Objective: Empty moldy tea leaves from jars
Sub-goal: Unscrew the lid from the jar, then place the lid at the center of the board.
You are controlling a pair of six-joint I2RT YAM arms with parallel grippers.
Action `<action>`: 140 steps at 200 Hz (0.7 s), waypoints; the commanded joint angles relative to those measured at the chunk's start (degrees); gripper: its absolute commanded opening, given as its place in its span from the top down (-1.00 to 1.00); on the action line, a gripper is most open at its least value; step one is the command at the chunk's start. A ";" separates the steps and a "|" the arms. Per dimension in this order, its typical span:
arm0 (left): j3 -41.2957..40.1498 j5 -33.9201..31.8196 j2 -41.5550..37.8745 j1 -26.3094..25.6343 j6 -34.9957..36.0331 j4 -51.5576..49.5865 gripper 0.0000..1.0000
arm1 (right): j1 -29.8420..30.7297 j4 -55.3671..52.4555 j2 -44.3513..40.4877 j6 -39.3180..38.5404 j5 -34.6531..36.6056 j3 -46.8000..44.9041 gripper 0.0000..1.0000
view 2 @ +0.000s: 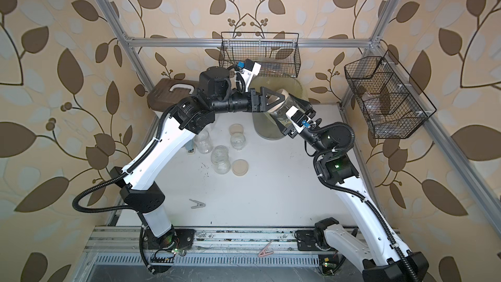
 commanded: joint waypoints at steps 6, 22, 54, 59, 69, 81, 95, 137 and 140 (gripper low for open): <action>2.33 -14.02 0.07 0.58 -12.60 0.17 0.13 | 0.50 -1.39 0.79 -11.80 9.91 1.47 0.16; 3.55 -18.41 0.07 0.51 -13.83 -2.47 0.15 | 0.47 -0.84 1.30 -13.64 11.31 1.04 0.16; 6.06 -24.26 0.73 0.51 -20.76 -5.79 0.21 | 0.63 -0.02 2.07 -15.63 11.66 0.24 0.18; 6.09 -24.61 0.75 0.42 -21.16 -5.26 0.21 | 0.73 -0.20 2.17 -16.11 11.44 0.16 0.18; 6.09 -25.24 0.81 0.33 -21.60 -4.07 0.21 | 1.23 -0.80 1.98 -17.17 11.42 -0.04 0.18; 6.26 -25.45 1.22 0.23 -21.69 -2.52 0.21 | 1.48 -0.21 1.71 -16.35 11.35 -0.51 0.18; 7.04 -25.00 1.79 0.16 -21.04 -1.36 0.21 | 1.35 1.38 1.05 -13.96 11.07 -1.22 0.18; 5.34 -30.78 0.53 -0.96 -9.09 -4.69 0.20 | -1.19 8.68 -1.37 2.66 9.64 -2.62 0.17; 4.45 -31.45 0.17 -0.98 -8.33 -4.66 0.21 | -1.46 9.12 -1.53 3.81 9.48 -2.77 0.17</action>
